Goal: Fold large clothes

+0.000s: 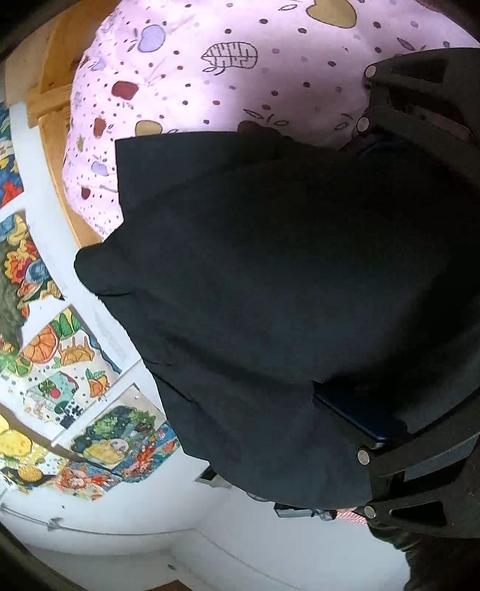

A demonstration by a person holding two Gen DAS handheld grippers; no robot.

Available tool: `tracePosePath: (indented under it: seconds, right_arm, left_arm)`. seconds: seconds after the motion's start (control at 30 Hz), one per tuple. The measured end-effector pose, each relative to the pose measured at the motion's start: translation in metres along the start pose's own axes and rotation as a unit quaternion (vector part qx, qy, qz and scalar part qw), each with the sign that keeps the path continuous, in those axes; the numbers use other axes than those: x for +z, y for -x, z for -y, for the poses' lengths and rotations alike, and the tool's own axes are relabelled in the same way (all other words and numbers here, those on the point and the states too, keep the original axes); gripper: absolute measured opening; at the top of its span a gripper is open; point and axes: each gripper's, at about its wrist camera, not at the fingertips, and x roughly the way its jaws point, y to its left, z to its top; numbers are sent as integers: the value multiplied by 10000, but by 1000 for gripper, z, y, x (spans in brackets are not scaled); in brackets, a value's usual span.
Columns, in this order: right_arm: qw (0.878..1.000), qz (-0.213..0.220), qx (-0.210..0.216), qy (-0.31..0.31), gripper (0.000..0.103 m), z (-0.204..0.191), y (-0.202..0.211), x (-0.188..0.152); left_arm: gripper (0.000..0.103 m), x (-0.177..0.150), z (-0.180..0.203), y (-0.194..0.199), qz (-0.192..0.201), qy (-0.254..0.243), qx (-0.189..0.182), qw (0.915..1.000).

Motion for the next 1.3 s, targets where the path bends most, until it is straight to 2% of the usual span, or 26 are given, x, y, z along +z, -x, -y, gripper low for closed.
tracePosePath:
  seconds: [0.07, 0.13, 0.27, 0.37, 0.43, 0.47, 0.5, 0.53, 0.63, 0.73, 0.93, 1.13, 1.3]
  right_arm:
    - [9999, -43, -99, 2, 102, -3, -1, 0]
    - [9995, -165, -249, -93, 102, -7, -5, 5]
    - [9980, -345, -470, -235, 98, -15, -4, 9]
    - [9974, -339, -544, -336, 80, -20, 3, 6]
    - [9969, -314, -591, -405, 59, -24, 10, 5]
    - [9969, -311, -603, -399, 55, -26, 13, 4]
    - [9971, -322, -597, -355, 46, -30, 17, 2]
    - [9972, -330, -596, -320, 38, -30, 19, 0]
    - [9972, -327, -663, -149, 24, -48, 33, -3]
    - [9974, -221, -688, -46, 19, -65, 50, 2]
    - [9968, -48, -736, 301, 16, -107, 86, 10]
    - [9965, 1, -685, 482, 16, -139, 117, 7]
    - [9956, -56, -648, 682, 16, -156, 134, -10]
  left_arm:
    - [102, 1, 0, -1, -75, 66, 26, 9999]
    - [97, 2, -1, -1, -216, 298, 25, 9993]
    - [75, 2, 1, 6, -292, 648, 163, 9973]
    - [58, 3, 5, 12, -291, 968, 268, 9945]
    - [49, 3, 15, 16, -353, 891, 399, 9946]
    - [43, 3, 19, 18, -387, 878, 432, 9945]
    - [38, 3, 25, 20, -417, 853, 477, 9943]
    - [36, 3, 31, 24, -427, 812, 526, 9944]
    - [29, 3, 45, 35, -405, 762, 644, 9942]
    - [25, 6, 63, 47, -347, 623, 726, 9948]
    - [22, 9, 94, 80, -282, 290, 699, 9967]
    - [21, -2, 100, 120, -285, 369, 701, 9965]
    - [21, -20, 100, 153, -254, 484, 694, 9961]
